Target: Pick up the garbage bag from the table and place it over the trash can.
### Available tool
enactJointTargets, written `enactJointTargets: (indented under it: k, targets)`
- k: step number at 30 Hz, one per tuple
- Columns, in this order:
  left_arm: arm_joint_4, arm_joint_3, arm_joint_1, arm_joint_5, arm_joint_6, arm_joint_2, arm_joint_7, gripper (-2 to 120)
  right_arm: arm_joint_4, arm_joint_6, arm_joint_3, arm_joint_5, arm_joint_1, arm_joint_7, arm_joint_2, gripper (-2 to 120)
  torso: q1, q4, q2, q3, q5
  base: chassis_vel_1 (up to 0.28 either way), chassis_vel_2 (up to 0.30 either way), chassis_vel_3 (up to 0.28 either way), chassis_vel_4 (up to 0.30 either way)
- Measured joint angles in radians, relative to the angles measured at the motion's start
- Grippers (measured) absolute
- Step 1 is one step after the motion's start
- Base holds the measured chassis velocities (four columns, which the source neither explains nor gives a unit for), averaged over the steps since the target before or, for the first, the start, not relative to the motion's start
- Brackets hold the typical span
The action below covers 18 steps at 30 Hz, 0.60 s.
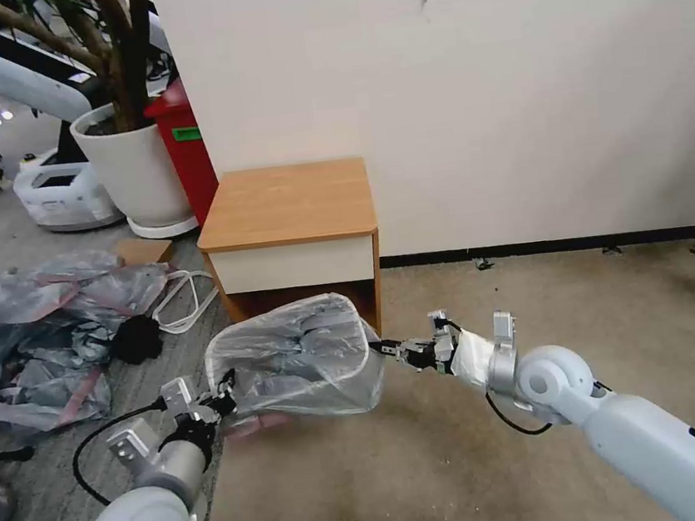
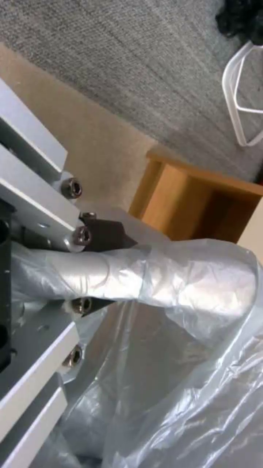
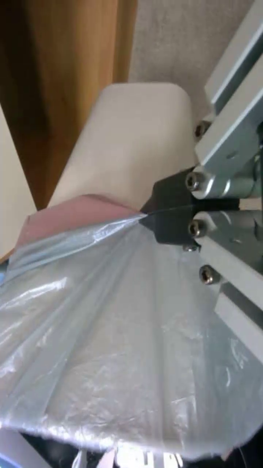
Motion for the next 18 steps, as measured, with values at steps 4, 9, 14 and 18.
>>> enactJointTargets:
  k: [4,9,14,18]
  targets:
    - [-0.008,0.000,0.001,-0.014,0.001,0.000,-0.002,3,-0.010,0.028,-0.007,-0.015,0.001,0.018,0.007,0,0.000,0.0000,0.000,0.000,0.0000,0.000,0.000,0.000,0.000]
    - [-0.032,-0.005,0.007,-0.063,0.019,0.000,-0.015,3,-0.026,0.064,-0.016,-0.046,0.007,0.023,0.017,0,0.000,0.0000,0.000,0.000,0.0000,0.000,0.000,0.000,0.000]
    - [-0.059,-0.011,0.019,-0.099,0.038,-0.004,-0.032,3,-0.052,0.101,-0.034,-0.081,0.014,0.045,0.031,0,0.000,0.0001,0.000,0.000,0.0000,0.000,0.000,0.000,0.000]
    - [-0.073,-0.013,0.030,-0.111,0.047,-0.008,-0.035,3,-0.075,0.125,-0.048,-0.098,0.022,0.074,0.045,0,0.000,0.0000,0.000,0.000,0.0000,0.000,0.000,0.000,0.000]
